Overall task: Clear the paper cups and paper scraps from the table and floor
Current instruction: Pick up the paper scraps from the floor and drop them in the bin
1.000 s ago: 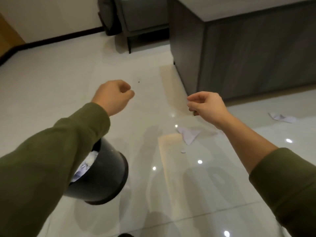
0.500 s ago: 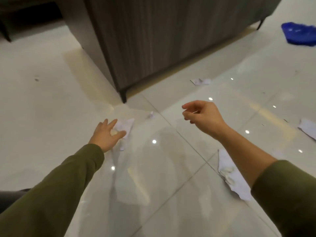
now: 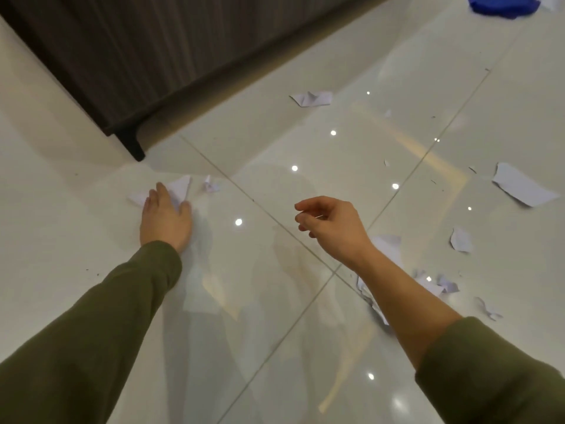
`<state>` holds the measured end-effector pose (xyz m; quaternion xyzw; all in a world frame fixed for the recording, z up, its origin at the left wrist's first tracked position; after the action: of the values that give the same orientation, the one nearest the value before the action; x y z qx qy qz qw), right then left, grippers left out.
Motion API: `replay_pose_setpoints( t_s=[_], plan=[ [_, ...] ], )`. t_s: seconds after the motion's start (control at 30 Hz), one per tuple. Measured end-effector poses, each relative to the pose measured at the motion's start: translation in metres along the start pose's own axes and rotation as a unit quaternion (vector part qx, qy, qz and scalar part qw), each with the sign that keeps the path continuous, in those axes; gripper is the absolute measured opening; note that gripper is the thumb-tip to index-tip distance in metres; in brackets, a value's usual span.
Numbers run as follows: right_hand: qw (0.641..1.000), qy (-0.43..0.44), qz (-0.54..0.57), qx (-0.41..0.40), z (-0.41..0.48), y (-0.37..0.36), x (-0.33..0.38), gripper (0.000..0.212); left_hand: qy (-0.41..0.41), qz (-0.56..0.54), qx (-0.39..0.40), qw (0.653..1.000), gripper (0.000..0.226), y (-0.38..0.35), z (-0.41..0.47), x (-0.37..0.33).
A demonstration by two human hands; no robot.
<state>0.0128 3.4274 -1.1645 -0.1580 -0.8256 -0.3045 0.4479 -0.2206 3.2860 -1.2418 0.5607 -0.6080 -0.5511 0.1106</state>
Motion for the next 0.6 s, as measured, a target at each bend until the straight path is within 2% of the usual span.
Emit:
replay_pose_setpoints(
  t_s=[0.03,0.1,0.27,0.33,0.4,0.5,0.6],
  plan=[
    [1.0,-0.008,0.001,0.0,-0.001,0.0,-0.005,0.019,0.0,-0.005,0.002,1.0,0.068,-0.002,0.004,-0.007],
    [1.0,-0.021,0.006,-0.004,-0.006,0.003,-0.015,0.018,-0.016,0.059,0.008,0.998,0.075,-0.005,0.012,-0.022],
    [0.997,-0.061,0.029,-0.026,-0.024,0.015,-0.037,0.019,-0.12,0.251,0.013,0.96,0.037,-0.033,0.015,-0.066],
    [0.997,-0.069,0.032,-0.032,-0.032,0.019,-0.045,0.02,-0.182,0.296,0.028,0.937,0.03,-0.047,0.006,-0.084],
    [0.995,-0.075,0.044,-0.045,-0.041,0.024,-0.052,0.021,-0.244,0.292,0.055,0.923,0.028,-0.063,-0.007,-0.1],
    [0.992,-0.086,0.055,-0.075,-0.057,0.033,-0.063,0.021,-0.311,0.226,0.101,0.918,0.024,-0.091,-0.04,-0.127],
    [0.986,-0.101,0.068,-0.112,-0.076,0.043,-0.073,0.021,-0.405,0.225,0.122,0.878,0.026,-0.129,-0.089,-0.146]
  ],
)
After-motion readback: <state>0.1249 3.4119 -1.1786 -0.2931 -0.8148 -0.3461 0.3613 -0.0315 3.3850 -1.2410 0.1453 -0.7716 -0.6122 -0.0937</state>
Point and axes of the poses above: each hand's wrist, its own z-axis towards the middle knuckle, its own y-axis out of the back of the hand, x = y × z, the point moved 2 cm from there along z, towards the middle knuckle, and after that the axes turned 8 degrees about x, right-handed, at the moved point
